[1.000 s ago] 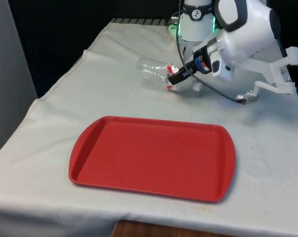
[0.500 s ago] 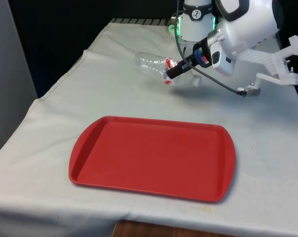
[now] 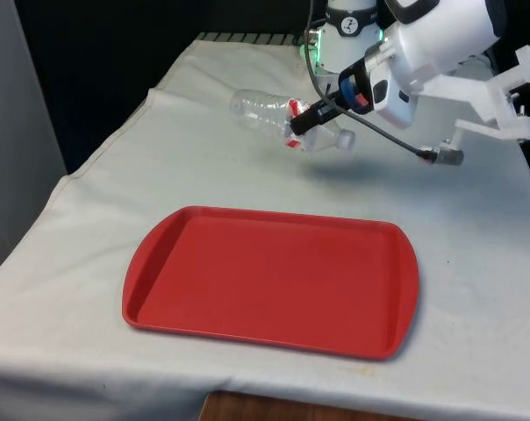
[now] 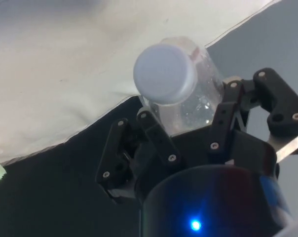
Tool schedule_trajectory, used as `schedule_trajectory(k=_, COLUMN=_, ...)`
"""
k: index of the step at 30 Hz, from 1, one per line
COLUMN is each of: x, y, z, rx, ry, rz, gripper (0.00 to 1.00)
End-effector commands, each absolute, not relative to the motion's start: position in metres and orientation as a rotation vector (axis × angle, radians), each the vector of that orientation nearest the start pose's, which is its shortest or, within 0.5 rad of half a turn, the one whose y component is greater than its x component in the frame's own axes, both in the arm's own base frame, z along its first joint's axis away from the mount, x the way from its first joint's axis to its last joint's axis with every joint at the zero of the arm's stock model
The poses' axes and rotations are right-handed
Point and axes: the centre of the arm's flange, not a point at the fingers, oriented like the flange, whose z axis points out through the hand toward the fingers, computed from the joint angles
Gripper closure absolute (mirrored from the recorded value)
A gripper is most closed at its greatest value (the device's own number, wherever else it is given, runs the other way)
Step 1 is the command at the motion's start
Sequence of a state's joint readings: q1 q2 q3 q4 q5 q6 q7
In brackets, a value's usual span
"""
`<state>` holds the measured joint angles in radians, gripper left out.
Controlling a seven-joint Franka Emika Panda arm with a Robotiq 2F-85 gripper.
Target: Place the bottle upright on the tray.
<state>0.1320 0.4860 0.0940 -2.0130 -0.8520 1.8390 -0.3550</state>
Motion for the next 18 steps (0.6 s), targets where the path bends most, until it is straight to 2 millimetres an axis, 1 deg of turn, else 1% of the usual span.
schedule_trajectory(k=1, x=0.547, y=0.061, z=0.194, rx=2.041, ry=1.255, rz=-0.824, gripper=0.86)
schedule_trajectory(k=6, x=0.561, y=0.056, z=0.202, rx=2.052, ry=1.245, rz=-0.801, gripper=0.86)
schedule_trajectory(k=8, x=0.561, y=0.056, z=0.203, rx=2.048, ry=1.241, rz=-0.796, gripper=0.86)
schedule_trajectory(k=10, x=0.571, y=0.053, z=0.206, rx=2.060, ry=1.240, rz=-0.786, gripper=0.86)
schedule_trajectory(k=11, x=0.571, y=0.053, z=0.206, rx=2.060, ry=1.240, rz=-0.786, gripper=0.86)
schedule_trajectory(k=13, x=0.578, y=0.051, z=0.209, rx=2.067, ry=1.234, rz=-0.773, gripper=0.86)
schedule_trajectory(k=15, x=0.583, y=0.050, z=0.211, rx=2.071, ry=1.232, rz=-0.765, gripper=0.86)
schedule_trajectory(k=16, x=0.581, y=0.050, z=0.211, rx=2.063, ry=1.228, rz=-0.767, gripper=0.86)
schedule_trajectory(k=18, x=0.590, y=0.048, z=0.216, rx=2.077, ry=1.226, rz=-0.750, gripper=0.86)
